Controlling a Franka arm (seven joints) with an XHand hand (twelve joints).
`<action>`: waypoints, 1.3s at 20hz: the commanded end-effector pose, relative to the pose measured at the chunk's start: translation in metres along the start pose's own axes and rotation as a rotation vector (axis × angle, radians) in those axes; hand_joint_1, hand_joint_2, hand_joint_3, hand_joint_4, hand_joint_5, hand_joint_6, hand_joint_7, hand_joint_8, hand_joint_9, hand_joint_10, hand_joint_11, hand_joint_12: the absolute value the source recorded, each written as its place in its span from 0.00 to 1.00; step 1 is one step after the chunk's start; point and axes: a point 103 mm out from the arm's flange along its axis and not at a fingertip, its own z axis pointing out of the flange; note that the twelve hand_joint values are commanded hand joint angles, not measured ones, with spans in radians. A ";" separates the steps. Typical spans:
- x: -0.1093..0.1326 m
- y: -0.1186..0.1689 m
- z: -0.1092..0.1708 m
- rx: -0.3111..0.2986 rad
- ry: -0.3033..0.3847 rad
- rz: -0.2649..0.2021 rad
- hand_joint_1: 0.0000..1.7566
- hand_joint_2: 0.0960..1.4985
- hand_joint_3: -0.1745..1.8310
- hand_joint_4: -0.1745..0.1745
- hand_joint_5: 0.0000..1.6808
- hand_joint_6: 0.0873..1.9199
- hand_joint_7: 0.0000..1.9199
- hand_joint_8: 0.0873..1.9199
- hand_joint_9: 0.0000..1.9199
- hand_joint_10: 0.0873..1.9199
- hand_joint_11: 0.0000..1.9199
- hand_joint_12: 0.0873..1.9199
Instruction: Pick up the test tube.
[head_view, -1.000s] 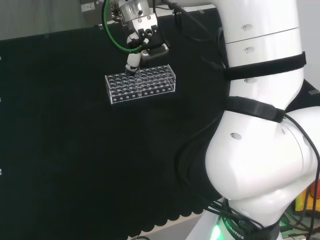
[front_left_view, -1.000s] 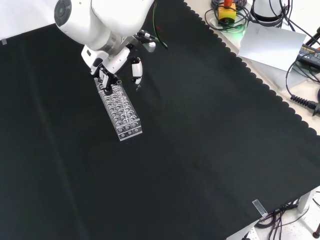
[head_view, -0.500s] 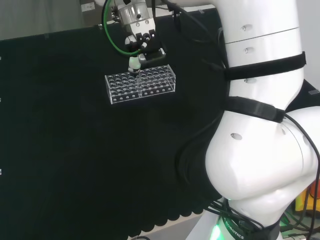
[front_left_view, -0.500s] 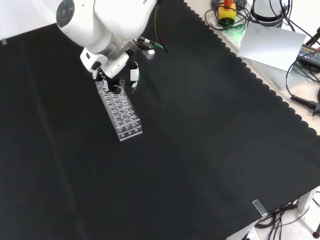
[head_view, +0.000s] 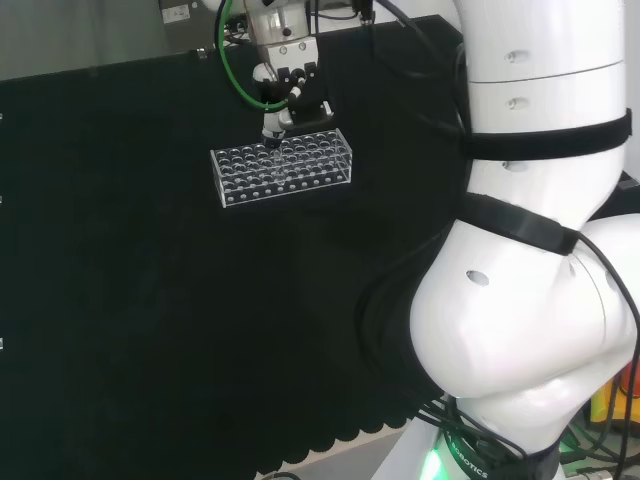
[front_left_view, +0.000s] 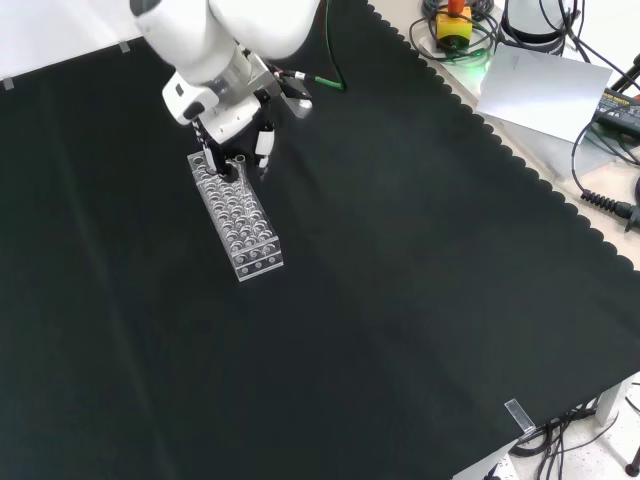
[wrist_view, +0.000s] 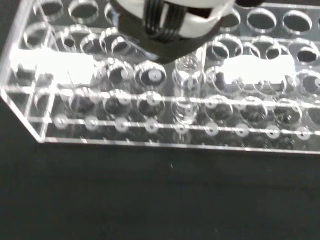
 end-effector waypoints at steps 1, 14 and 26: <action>-0.009 -0.002 -0.018 -0.060 0.119 0.040 0.81 0.59 0.10 0.00 0.82 0.12 0.93 0.13 0.72 0.13 0.65 0.44; -0.016 -0.029 -0.058 -0.069 0.237 0.024 0.81 0.57 0.11 0.00 0.85 0.06 0.95 0.09 0.75 0.08 0.65 0.43; -0.030 -0.070 -0.120 -0.130 0.306 -0.029 0.81 0.57 0.12 0.00 0.86 0.05 0.96 0.08 0.76 0.07 0.65 0.43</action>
